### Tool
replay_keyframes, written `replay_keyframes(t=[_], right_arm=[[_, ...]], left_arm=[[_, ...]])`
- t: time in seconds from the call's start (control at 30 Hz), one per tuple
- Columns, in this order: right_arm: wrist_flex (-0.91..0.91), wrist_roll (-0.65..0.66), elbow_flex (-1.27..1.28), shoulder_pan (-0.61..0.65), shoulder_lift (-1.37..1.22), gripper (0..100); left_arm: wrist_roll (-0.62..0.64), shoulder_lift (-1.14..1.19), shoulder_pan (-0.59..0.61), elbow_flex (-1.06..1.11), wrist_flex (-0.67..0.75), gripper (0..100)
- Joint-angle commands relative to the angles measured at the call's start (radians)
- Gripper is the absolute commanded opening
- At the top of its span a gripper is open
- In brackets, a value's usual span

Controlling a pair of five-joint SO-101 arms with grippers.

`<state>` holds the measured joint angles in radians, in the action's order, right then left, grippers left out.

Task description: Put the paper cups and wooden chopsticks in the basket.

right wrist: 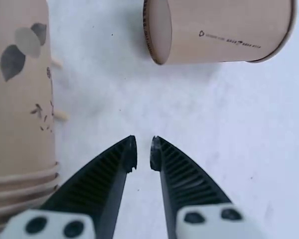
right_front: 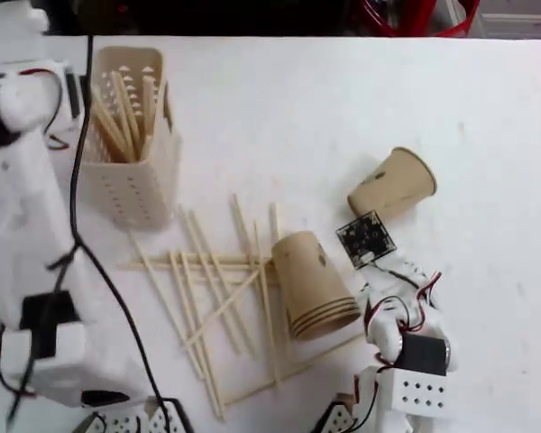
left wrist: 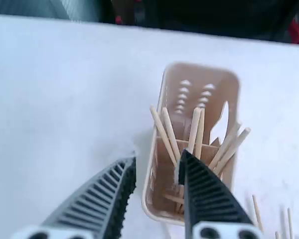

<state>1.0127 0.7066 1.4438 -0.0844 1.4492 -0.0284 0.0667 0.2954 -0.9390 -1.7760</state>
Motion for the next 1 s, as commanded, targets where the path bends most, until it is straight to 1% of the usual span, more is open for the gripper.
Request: replay_keyframes(t=[0.0, 0.07, 0.17, 0.23, 0.3, 0.4, 0.5, 0.63, 0.77, 0.97], right_arm=[[0.07, 0.015, -0.066, -0.005, 0.004, 5.8], [0.133, 0.035, -0.11, 0.004, 0.004, 5.7], [0.185, 0.089, -0.137, 0.074, 0.012, 5.7], [0.196, 0.094, -0.146, 0.117, 0.051, 5.9], [0.254, 0.098, -0.187, 0.131, 0.127, 5.9], [0.378, 0.212, -0.242, 0.134, 0.268, 5.6], [0.484, 0.394, -0.235, 0.194, 0.36, 5.5], [0.533, 0.571, -0.213, 0.32, 0.302, 5.5], [0.559, 0.666, -0.215, 0.417, 0.177, 6.0], [0.559, 0.69, -0.227, 0.455, 0.005, 6.0]], left_arm=[[-0.055, -0.177, -0.007, -0.052, -0.006, 16], [-0.091, -0.236, -0.007, -0.025, -0.009, 16], [-0.106, -0.28, -0.005, 0.077, -0.009, 16], [-0.132, -0.285, -0.008, 0.152, 0.0, 16], [-0.155, -0.283, -0.007, 0.21, 0.021, 16], [-0.18, -0.265, 0.012, 0.255, 0.049, 16], [-0.19, -0.229, 0.03, 0.252, 0.069, 16], [-0.192, -0.166, 0.031, 0.253, 0.077, 16], [-0.19, -0.107, 0.031, 0.252, 0.107, 16], [-0.186, -0.051, 0.031, 0.204, 0.117, 16]])
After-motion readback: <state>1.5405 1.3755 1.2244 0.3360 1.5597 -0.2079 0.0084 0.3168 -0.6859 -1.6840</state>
